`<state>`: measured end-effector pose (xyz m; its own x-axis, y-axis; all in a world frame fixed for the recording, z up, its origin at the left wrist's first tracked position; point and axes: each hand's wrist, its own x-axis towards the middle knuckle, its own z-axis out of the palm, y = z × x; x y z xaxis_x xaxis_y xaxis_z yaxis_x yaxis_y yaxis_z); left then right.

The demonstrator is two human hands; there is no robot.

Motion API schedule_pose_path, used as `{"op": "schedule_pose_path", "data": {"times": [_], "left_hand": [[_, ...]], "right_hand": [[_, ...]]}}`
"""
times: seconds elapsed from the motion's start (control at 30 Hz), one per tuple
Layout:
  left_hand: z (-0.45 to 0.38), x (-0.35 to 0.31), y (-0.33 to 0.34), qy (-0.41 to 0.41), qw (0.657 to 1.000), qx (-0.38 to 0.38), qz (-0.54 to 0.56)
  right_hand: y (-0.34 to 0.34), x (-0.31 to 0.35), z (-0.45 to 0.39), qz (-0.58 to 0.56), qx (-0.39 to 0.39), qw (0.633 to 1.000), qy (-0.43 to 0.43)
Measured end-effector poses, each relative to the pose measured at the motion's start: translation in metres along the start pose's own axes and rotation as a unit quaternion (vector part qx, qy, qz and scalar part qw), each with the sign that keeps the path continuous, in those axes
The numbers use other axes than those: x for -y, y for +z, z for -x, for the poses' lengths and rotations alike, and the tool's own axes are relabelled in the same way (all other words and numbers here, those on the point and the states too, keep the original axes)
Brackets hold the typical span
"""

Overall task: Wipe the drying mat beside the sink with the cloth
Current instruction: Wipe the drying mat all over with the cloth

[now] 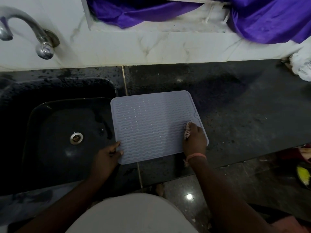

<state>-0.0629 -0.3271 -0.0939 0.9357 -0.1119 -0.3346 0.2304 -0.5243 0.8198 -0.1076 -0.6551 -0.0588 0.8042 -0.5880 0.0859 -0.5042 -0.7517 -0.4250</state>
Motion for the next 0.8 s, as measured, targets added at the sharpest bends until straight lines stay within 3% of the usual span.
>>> {"op": "schedule_pose_path", "data": {"times": [0.1, 0.27, 0.5, 0.6, 0.67, 0.73, 0.8], "left_hand": [[-0.003, 0.001, -0.002, -0.01, 0.999, 0.025, 0.023], [-0.009, 0.003, -0.002, -0.016, 0.999, 0.034, 0.013], [-0.009, -0.002, -0.006, -0.02, 0.999, 0.036, -0.012], [-0.01, 0.0, -0.006, -0.016, 0.999, 0.046, -0.007], [-0.009, 0.002, -0.005, -0.01, 0.999, 0.04, -0.017], [-0.007, 0.004, -0.004, -0.008, 0.999, 0.032, -0.014], [-0.004, 0.005, -0.004, -0.003, 1.0, 0.022, -0.008]], "right_hand": [[0.009, 0.02, 0.015, -0.012, 0.0, 1.0, 0.018], [0.025, 0.06, 0.05, -0.011, 0.064, 0.997, -0.039], [0.058, 0.137, 0.095, -0.075, 0.164, 0.965, -0.189], [0.058, 0.145, 0.089, -0.209, 0.231, 0.945, -0.095], [0.054, 0.142, 0.08, -0.383, 0.284, 0.879, 0.005], [0.046, 0.13, 0.069, -0.482, 0.268, 0.832, 0.06], [0.031, 0.107, 0.054, -0.48, 0.211, 0.847, 0.082]]}}
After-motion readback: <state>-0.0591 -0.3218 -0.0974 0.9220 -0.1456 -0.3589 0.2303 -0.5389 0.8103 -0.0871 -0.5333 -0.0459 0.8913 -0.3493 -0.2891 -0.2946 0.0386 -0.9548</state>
